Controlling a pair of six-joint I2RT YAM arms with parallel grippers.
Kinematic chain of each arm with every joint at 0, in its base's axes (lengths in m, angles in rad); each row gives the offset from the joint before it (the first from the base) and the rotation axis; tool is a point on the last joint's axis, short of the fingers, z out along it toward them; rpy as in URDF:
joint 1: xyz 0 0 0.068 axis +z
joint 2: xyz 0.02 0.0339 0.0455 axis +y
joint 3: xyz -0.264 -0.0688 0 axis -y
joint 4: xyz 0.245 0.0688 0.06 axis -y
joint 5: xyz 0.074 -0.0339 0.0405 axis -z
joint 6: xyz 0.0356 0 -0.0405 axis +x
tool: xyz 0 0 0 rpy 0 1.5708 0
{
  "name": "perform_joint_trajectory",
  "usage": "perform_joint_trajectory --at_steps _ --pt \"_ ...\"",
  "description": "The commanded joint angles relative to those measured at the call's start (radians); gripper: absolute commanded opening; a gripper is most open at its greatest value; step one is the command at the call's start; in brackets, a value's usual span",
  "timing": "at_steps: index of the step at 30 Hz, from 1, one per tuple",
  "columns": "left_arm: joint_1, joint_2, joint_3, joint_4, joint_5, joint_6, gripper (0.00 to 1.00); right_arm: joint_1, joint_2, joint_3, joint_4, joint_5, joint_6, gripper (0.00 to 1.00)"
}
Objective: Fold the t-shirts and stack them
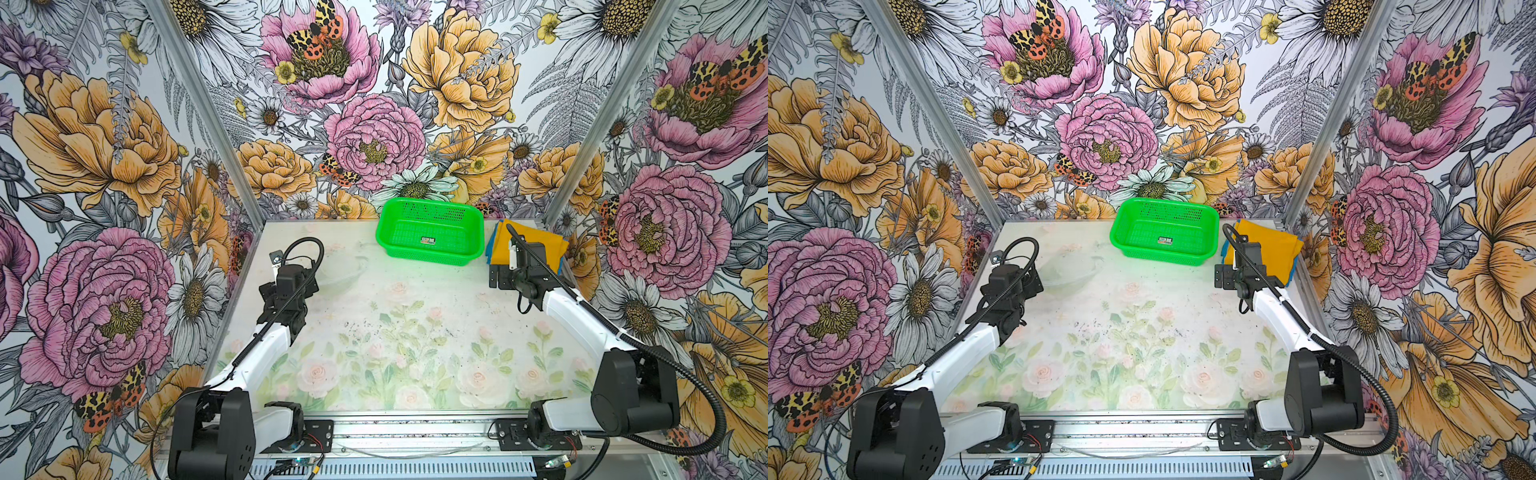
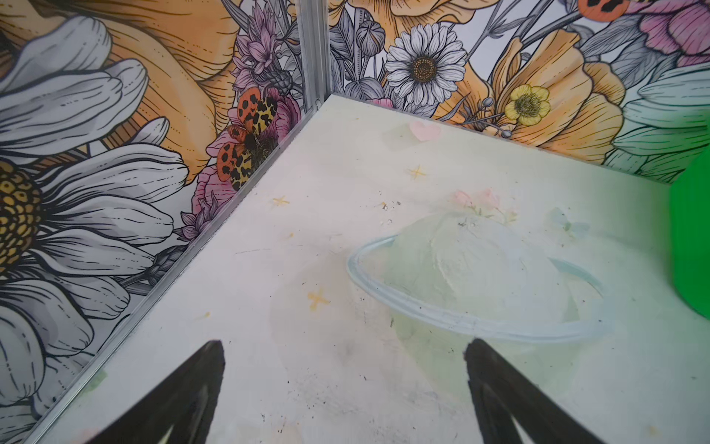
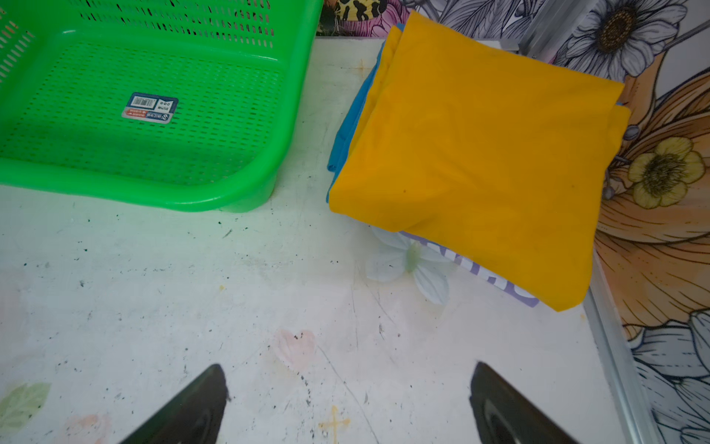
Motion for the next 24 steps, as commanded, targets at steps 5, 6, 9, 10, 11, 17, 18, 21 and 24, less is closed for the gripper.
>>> perform_joint_trajectory --at_steps 5,6,9,10,11,17,18,21,24 --pt "0.0 0.072 -0.149 0.385 -0.114 0.121 0.99 0.009 -0.065 -0.251 0.387 0.024 0.011 0.99" --pt "0.0 0.096 -0.18 0.468 -0.099 0.135 0.99 0.013 -0.071 -0.288 0.435 0.03 -0.008 0.99" --pt "0.015 0.138 -0.165 0.497 -0.04 0.145 0.99 0.012 -0.068 -0.434 0.697 0.05 -0.022 1.0" --pt "0.02 0.152 -0.165 0.525 -0.024 0.145 0.99 0.013 -0.065 -0.476 0.783 0.038 -0.037 0.99" --pt "0.027 0.163 -0.163 0.543 -0.008 0.147 0.99 0.014 -0.074 -0.479 0.787 0.048 -0.024 0.99" --pt "0.039 0.216 -0.253 0.824 0.159 0.163 0.99 0.012 -0.009 -0.428 0.78 0.057 -0.033 0.99" --pt "0.039 0.254 -0.276 0.909 0.173 0.168 0.99 0.013 -0.001 -0.429 0.804 0.064 -0.038 1.0" --pt "0.046 0.372 -0.328 1.138 0.193 0.176 0.99 0.013 0.026 -0.434 0.881 0.089 -0.096 1.0" --pt "0.06 0.338 -0.292 1.008 0.211 0.155 0.99 0.013 0.037 -0.452 0.951 0.107 -0.136 0.99"
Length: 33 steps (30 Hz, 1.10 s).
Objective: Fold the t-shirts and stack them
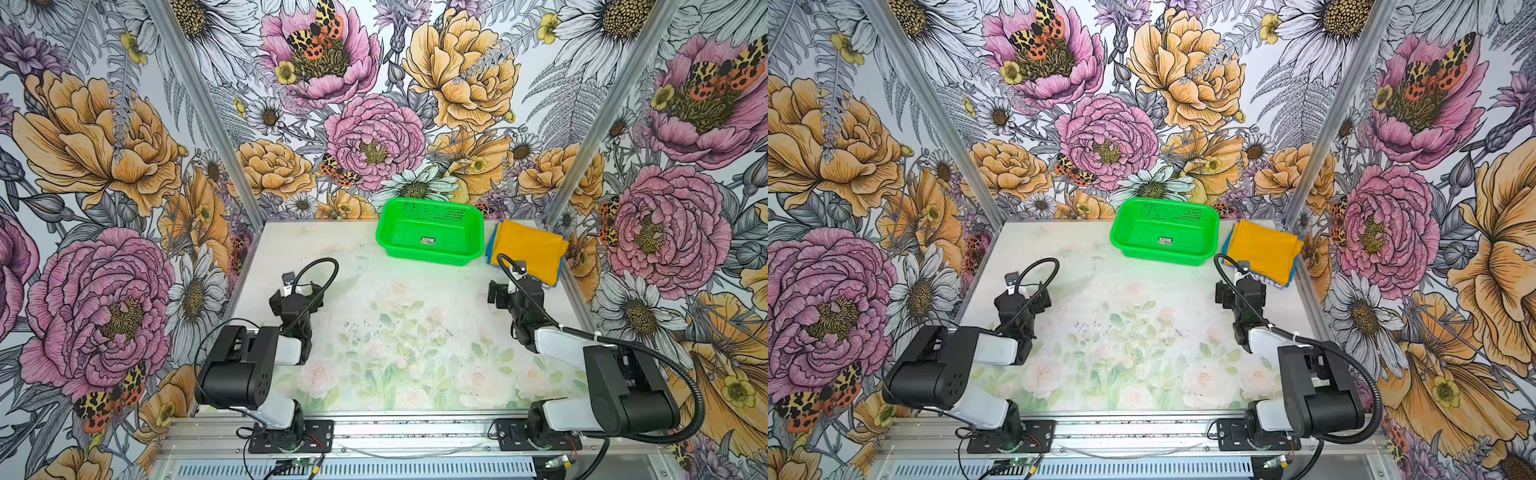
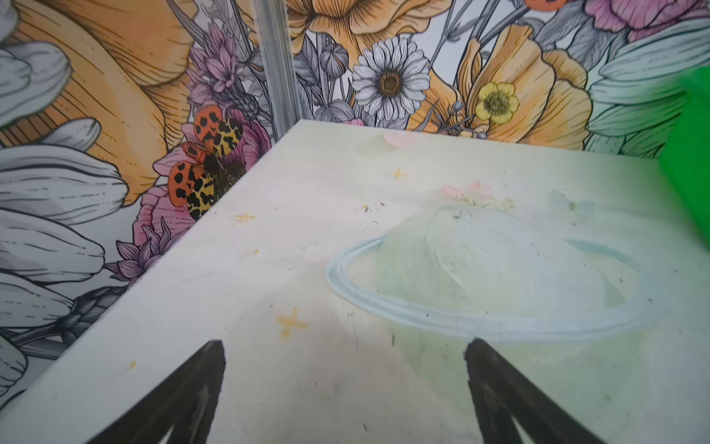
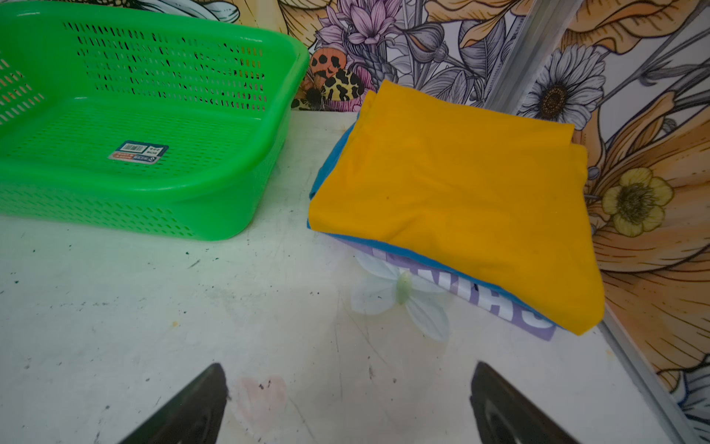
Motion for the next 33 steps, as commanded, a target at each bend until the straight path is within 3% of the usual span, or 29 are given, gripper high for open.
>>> perform_joint_trajectory --at_steps 1,3,7,15,21,33 --pt "0.019 0.001 0.025 0.131 0.077 0.013 0.99 0.004 0.031 -0.029 0.212 0.041 -0.068 0.99" --pt "0.016 -0.011 0.049 0.064 0.075 0.008 0.99 -0.018 0.077 -0.059 0.318 0.074 -0.033 1.0" --pt "0.019 -0.005 0.053 0.068 0.071 0.007 0.99 -0.079 0.143 -0.082 0.418 -0.018 0.007 1.0" --pt "0.01 -0.004 0.06 0.055 0.065 0.015 0.99 -0.089 0.137 -0.078 0.392 -0.014 0.024 0.99" --pt "0.008 -0.004 0.061 0.054 0.065 0.015 0.99 -0.084 0.132 -0.101 0.427 0.093 0.057 0.99" --pt "0.016 -0.005 0.064 0.044 0.087 0.015 0.99 -0.083 0.131 -0.1 0.426 0.095 0.056 0.99"
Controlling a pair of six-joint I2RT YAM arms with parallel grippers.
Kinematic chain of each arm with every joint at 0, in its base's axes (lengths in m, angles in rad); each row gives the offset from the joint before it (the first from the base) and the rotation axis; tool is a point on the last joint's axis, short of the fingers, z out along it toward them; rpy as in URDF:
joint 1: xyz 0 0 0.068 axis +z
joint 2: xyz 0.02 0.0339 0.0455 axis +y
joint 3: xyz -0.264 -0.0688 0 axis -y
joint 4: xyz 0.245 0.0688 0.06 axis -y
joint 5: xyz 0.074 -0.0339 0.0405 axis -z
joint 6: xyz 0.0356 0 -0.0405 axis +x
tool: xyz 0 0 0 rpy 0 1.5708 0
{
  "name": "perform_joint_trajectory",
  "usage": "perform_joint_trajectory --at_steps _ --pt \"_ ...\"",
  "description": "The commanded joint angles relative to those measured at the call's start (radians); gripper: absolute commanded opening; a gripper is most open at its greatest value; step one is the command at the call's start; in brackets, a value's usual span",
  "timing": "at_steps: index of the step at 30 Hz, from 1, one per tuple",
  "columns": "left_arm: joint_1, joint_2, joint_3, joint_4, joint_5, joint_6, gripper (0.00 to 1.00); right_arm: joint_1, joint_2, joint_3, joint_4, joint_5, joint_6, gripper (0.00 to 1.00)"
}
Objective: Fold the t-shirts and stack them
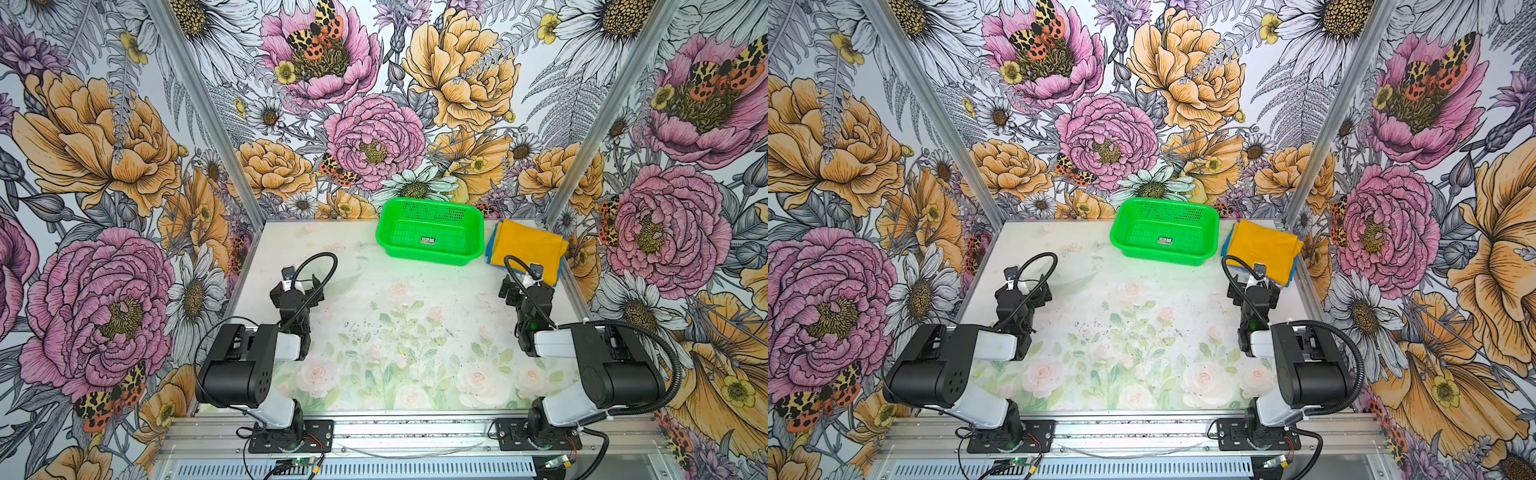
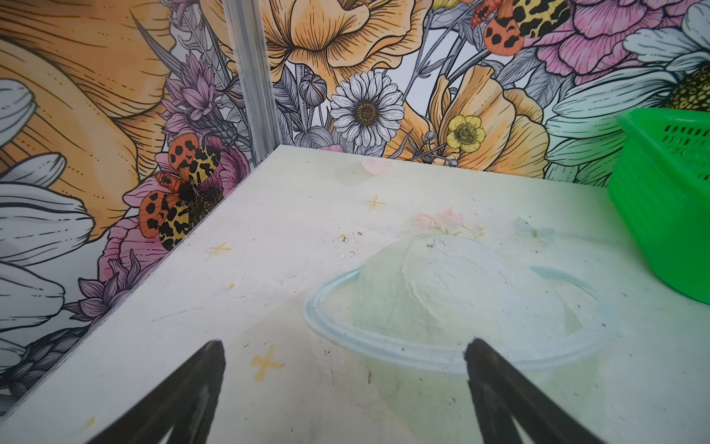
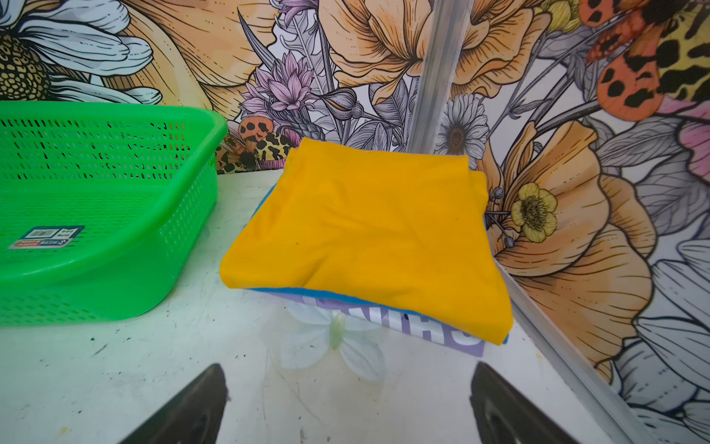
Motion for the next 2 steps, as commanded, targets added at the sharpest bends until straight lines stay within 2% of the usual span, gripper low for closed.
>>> perform_joint_trajectory --at_steps 1,2 --pt "0.007 -0.005 0.015 0.014 0.023 0.015 0.99 0.004 0.0 -0.006 0.035 0.018 0.013 1.0" --pt "0.005 -0.006 0.015 0.013 0.023 0.015 0.99 0.004 0.001 -0.007 0.036 0.017 0.013 1.0"
